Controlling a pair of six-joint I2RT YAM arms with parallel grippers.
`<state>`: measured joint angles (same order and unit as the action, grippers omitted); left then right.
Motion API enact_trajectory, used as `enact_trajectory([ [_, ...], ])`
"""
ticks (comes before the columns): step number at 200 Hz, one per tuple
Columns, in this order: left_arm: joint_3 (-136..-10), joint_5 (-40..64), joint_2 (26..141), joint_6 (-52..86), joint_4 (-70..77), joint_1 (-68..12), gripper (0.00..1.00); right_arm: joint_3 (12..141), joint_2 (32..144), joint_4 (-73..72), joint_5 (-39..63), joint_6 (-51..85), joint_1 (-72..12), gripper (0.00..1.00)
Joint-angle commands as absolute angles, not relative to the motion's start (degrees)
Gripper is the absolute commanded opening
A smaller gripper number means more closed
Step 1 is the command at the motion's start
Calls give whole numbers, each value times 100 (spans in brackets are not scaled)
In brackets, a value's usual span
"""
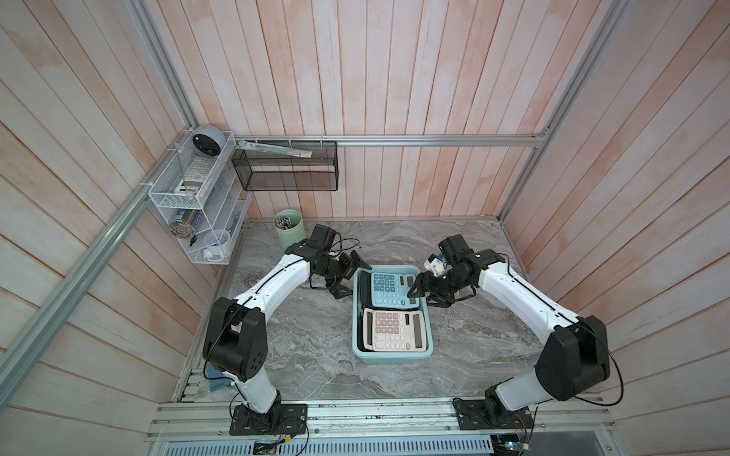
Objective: Put the calculator in the storage box
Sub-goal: Adjust the storage box at the center of the board, then reset both arms
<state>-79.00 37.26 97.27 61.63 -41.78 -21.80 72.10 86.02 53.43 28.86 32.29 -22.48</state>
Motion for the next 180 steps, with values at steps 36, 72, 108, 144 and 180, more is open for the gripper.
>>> enact_trajectory([
  [36, -8233, 2083, 8670, 5209, -5256, -2144, 100, 8238, 7723, 6445, 1422, 2470, -2084, 98],
  [72, -8296, 1060, 7855, 4894, -5383, -2252, 100, 8178, 7044, 6158, 908, 2196, -2083, 98],
  [108, -7654, -34, 6742, 4545, -5012, -2480, 100, 7234, 6041, 5111, 553, 2051, -2081, 98],
  [144, -6268, -511, 5622, 4298, -4023, -2554, 100, 5827, 5020, 3735, 422, 1993, -2086, 98],
  [180, -5291, -916, 4911, 3736, -3159, -2584, 100, 5092, 4254, 2944, 152, 1624, -2085, 98],
])
